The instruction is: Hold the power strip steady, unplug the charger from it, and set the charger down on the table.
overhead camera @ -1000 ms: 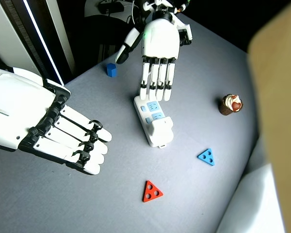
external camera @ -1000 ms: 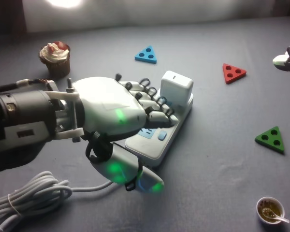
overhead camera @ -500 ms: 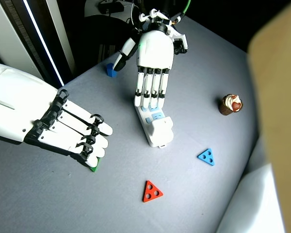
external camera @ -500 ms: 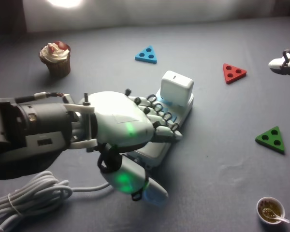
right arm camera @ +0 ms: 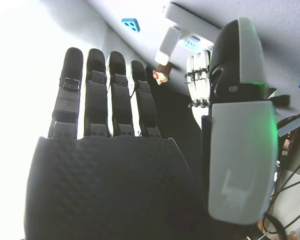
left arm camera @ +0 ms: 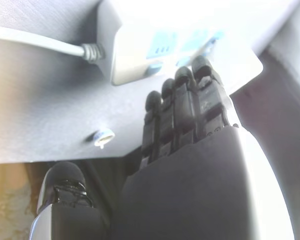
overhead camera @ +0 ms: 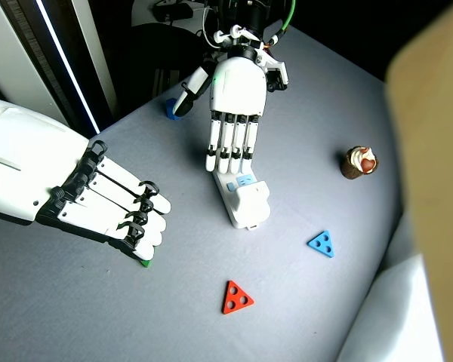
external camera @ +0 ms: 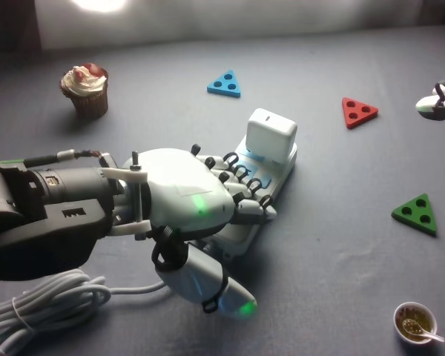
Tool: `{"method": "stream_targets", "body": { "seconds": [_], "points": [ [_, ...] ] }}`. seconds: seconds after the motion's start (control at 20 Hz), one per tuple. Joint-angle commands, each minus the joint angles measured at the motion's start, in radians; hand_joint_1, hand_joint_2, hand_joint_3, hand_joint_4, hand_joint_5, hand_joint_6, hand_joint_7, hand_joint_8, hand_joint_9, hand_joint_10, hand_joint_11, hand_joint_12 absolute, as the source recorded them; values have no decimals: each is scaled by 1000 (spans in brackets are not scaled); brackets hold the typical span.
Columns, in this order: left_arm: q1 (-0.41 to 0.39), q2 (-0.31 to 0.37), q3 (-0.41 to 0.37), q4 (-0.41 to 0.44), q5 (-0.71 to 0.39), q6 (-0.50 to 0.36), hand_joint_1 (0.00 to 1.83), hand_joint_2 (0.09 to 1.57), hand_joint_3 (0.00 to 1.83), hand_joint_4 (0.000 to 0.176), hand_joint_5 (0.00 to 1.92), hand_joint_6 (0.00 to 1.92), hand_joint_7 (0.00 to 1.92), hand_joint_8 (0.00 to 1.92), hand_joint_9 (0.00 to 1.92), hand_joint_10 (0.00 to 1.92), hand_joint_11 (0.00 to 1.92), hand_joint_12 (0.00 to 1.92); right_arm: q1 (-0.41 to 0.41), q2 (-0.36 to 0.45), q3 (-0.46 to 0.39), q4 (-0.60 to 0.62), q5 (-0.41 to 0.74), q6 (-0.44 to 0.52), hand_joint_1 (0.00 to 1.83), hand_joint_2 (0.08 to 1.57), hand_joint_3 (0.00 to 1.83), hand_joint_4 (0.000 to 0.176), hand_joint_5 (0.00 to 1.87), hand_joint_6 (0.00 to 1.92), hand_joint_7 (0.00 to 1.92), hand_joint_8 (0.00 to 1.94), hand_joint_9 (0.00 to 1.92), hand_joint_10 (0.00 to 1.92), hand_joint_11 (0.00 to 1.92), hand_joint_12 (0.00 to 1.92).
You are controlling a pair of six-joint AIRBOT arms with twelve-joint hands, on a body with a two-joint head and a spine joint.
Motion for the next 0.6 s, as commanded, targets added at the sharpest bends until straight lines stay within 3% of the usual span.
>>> {"method": "stream_targets", "body": {
  "seconds": [0.0, 0.25, 0.55],
  "points": [
    [-4, -9, 2, -11, -108, 9, 104, 1035, 1, 0, 160, 0, 166, 0, 150, 0, 58, 180, 6, 14, 3, -11, 92, 1, 1016, 1016, 7, 0, 278, 5, 252, 3, 234, 4, 0, 559],
    [10, -29, 14, -28, -118, 20, 97, 1031, 0, 0, 155, 0, 157, 1, 140, 1, 57, 179, 6, 14, 3, -11, 92, 1, 1110, 1018, 0, 0, 282, 5, 258, 7, 248, 7, 5, 565],
    [24, -50, 26, -34, -119, 20, 109, 1036, 1, 0, 172, 5, 168, 3, 155, 4, 68, 185, 6, 14, 2, -11, 92, 1, 1100, 1014, 0, 0, 258, 1, 254, 0, 228, 0, 0, 517]
  ]
}}
